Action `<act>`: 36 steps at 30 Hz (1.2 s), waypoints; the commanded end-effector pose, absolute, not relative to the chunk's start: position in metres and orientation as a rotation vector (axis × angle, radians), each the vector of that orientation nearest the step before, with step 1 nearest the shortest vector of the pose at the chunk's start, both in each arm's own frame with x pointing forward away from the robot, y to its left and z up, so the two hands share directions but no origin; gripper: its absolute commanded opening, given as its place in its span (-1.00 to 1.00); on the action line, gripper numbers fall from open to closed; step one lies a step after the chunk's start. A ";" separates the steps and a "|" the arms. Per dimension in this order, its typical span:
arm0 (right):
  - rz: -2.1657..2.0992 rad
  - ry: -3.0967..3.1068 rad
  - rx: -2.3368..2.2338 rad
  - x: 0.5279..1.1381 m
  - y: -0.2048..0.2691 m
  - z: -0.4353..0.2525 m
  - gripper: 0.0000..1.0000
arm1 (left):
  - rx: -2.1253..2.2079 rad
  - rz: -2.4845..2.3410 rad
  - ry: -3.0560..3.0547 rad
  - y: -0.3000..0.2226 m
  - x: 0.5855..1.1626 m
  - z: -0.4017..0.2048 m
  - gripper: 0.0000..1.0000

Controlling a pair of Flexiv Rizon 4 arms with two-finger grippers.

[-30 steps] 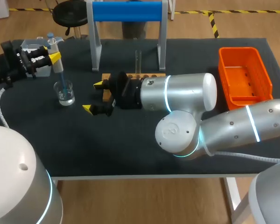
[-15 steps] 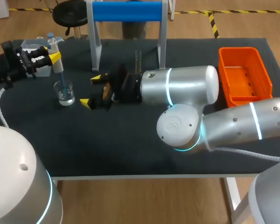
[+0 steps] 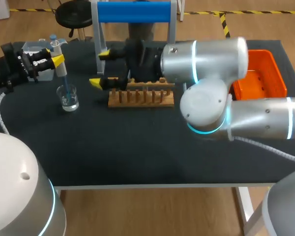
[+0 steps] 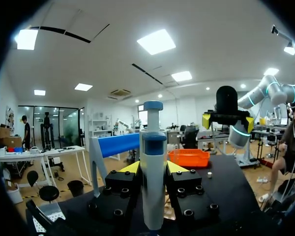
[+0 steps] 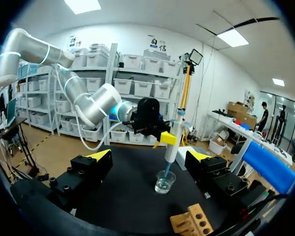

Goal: Invert the test tube, pick up the pipette, mount the tip to pipette, aspirate from beaker and dispense into the tube, eject the tip, return the pipette, and cap with the stopper.

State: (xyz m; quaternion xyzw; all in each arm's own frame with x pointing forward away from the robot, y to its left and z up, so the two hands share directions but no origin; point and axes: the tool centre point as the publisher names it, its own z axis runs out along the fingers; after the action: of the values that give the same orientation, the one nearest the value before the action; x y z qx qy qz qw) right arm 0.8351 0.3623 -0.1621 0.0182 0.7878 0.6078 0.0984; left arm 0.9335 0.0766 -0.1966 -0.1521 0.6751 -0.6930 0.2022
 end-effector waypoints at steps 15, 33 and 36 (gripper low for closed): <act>2.121 2.405 -0.380 0.850 0.350 -0.114 1.00 | -0.419 -1.939 1.884 0.078 0.934 -0.197 -1.00; 2.266 2.372 -0.440 0.876 0.393 -0.096 -1.00 | -0.419 -1.939 1.884 0.078 0.934 -0.197 -1.00; 2.303 2.367 -0.436 0.881 0.403 -0.094 -1.00 | -0.419 -1.939 1.884 0.078 0.934 -0.197 -1.00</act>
State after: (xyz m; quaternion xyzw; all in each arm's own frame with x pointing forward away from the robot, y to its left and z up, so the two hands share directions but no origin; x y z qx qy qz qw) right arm 0.8718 0.3889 -0.0922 -0.1101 0.7136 0.6885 -0.0674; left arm 0.9335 0.0766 -0.1966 -0.1520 0.6751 -0.6930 0.2022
